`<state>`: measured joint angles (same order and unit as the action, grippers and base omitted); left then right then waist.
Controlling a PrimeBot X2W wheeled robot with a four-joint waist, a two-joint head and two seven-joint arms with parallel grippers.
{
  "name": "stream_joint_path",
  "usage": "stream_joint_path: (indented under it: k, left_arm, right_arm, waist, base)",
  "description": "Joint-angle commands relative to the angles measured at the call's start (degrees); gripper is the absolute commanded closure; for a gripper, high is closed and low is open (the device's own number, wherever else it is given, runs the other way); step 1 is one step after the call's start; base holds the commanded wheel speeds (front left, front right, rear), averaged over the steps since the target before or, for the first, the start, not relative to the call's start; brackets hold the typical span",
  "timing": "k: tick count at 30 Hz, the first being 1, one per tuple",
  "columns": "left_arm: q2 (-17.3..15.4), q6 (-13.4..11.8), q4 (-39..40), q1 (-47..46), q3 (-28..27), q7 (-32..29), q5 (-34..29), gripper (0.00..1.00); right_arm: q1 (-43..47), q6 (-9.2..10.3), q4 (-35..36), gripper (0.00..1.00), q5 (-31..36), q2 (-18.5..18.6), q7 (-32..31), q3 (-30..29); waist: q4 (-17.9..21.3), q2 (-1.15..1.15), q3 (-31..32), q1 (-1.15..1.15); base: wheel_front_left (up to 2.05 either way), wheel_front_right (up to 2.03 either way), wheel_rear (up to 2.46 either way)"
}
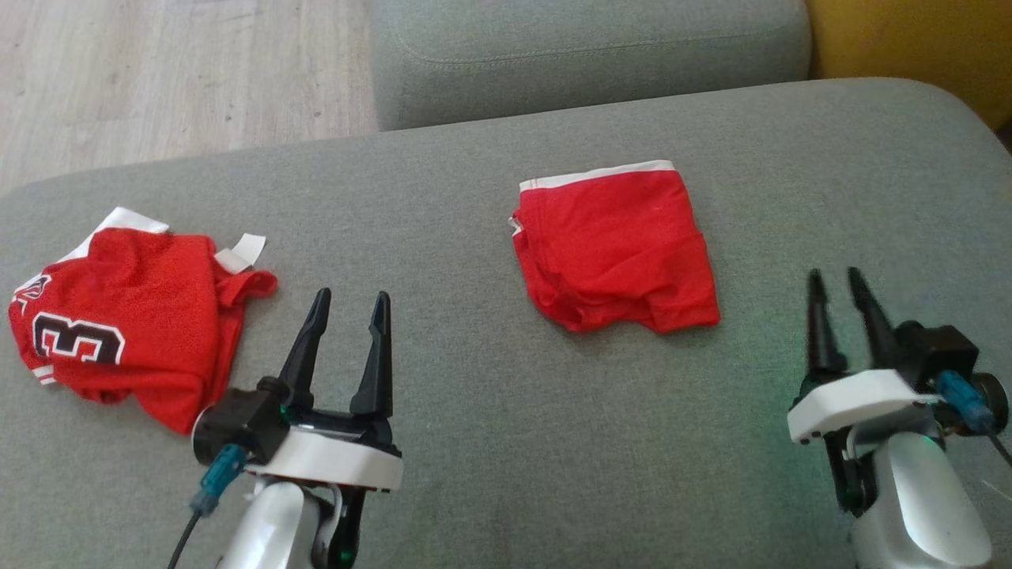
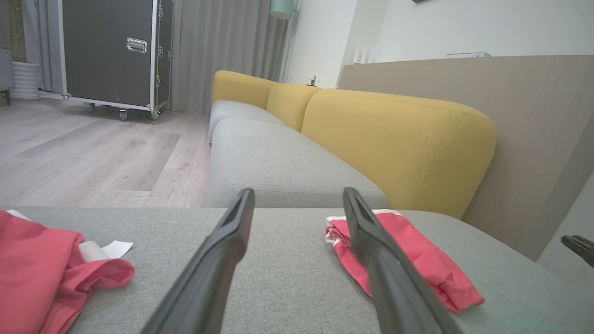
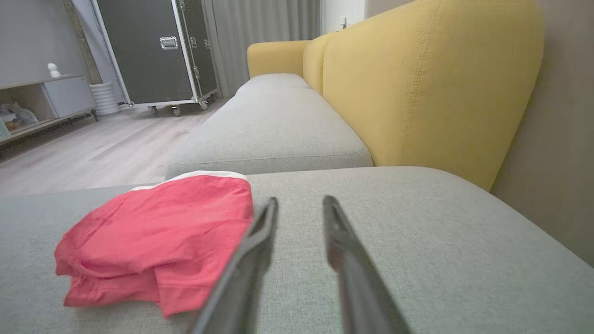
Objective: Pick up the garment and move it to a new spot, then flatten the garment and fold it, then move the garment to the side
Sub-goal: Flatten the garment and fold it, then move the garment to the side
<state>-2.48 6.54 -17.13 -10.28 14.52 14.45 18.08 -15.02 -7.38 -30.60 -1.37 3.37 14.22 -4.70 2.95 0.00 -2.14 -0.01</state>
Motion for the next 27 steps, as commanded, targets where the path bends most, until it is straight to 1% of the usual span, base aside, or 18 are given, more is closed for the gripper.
stream_joint_path:
  k: [1,7,12,16,19,27]
  left_arm:
    - [-0.4,0.1,1.7,-1.5,-2.5,0.5,-0.4,0.0]
    - [-0.4,0.2,1.9,-2.1,-2.1,0.5,-0.5,0.0]
    - [-0.4,0.3,1.8,-3.3,-1.2,0.5,-0.5,0.0]
    - [-0.4,0.5,1.5,-4.9,0.4,0.5,-0.2,0.0]
    - [-0.4,0.5,1.1,-5.8,1.3,0.5,0.0,0.0]
    - [-0.4,0.6,0.4,-7.3,2.9,0.5,0.5,0.0]
  right_arm:
    - [-1.4,-0.11,2.9,0.0,0.4,-0.4,0.8,1.5]
    - [-1.6,-0.11,4.6,0.0,-0.4,-0.5,0.8,2.6]
    - [-3.9,-0.11,2.1,0.0,1.3,-0.5,0.4,2.3]
    - [-9.5,-0.11,-4.3,0.0,3.2,-0.5,-3.9,0.7]
    - [-13.5,-0.11,-8.4,0.0,1.8,-0.5,-6.6,-0.8]
    - [-21.6,-0.11,-20.9,0.0,1.7,-0.2,-11.1,-5.8]
  waist:
    - [0.1,0.0,-0.2,0.01]
    - [-0.9,0.0,-1.6,0.01]
    - [-2.5,0.0,-3.8,0.01]
    - [-5.1,0.0,-6.7,0.01]
    - [-6.8,0.0,-8.3,0.01]
    - [-10.5,0.0,-10.6,0.01]
  base:
    - [0.0,0.0,0.0]
    - [0.0,0.0,0.0]
    - [0.0,0.0,0.0]
    - [0.0,0.0,0.0]
    - [0.0,0.0,0.0]
    - [0.0,0.0,0.0]
